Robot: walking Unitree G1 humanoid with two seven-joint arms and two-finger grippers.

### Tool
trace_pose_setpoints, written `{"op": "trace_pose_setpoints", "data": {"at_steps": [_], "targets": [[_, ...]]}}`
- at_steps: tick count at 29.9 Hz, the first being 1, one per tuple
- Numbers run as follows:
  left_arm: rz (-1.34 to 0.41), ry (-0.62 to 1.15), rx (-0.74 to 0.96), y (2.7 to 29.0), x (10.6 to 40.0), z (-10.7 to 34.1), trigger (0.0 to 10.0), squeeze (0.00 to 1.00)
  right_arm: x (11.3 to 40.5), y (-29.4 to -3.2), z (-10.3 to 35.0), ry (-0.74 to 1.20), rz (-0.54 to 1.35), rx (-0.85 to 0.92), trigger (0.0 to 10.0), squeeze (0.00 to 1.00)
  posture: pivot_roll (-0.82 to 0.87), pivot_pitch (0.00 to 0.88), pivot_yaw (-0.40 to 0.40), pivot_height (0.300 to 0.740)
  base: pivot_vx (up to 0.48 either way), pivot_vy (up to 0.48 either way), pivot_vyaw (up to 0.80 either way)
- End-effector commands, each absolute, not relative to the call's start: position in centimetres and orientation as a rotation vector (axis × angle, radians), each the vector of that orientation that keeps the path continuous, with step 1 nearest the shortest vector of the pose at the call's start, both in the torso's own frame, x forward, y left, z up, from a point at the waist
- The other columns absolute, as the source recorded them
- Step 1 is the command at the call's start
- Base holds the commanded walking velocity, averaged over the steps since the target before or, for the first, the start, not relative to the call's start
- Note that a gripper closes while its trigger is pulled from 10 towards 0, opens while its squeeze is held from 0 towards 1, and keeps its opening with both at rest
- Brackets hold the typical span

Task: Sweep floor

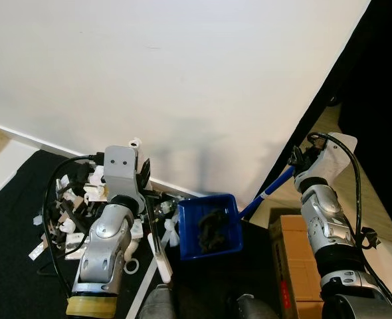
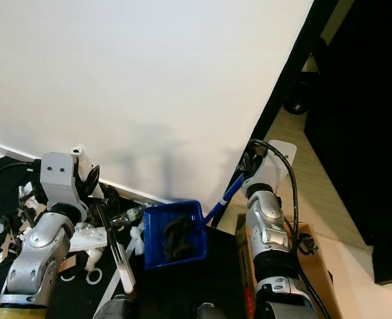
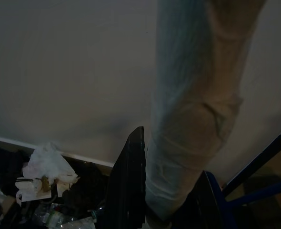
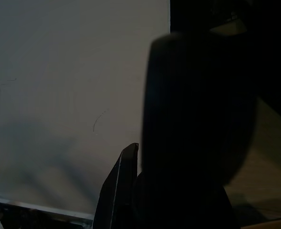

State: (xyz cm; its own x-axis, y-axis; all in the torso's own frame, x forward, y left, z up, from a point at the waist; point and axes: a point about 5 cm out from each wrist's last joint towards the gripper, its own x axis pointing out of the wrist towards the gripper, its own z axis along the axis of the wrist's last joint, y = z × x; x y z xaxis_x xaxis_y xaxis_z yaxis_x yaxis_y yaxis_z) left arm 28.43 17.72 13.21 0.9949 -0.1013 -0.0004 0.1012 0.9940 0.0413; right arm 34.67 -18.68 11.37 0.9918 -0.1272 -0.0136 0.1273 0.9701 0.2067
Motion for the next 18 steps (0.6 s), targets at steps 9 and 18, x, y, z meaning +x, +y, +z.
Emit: {"op": "trace_pose_setpoints", "data": {"at_steps": [9,18], "targets": [[-0.101,-0.008,0.059,18.06,28.28,13.05,10.0,0.0,34.37,-18.92,11.25,-0.019,-0.138,0.214,10.0,0.0,0.22,0.104,-0.045,0.74,0.0,0.0,0.0],[-0.097,-0.016,0.061,18.17,28.36,13.28,10.0,0.0,34.47,-18.86,11.32,-0.019,-0.14,0.217,10.0,0.0,0.23,0.112,-0.048,0.74,0.0,0.0,0.0]]}}
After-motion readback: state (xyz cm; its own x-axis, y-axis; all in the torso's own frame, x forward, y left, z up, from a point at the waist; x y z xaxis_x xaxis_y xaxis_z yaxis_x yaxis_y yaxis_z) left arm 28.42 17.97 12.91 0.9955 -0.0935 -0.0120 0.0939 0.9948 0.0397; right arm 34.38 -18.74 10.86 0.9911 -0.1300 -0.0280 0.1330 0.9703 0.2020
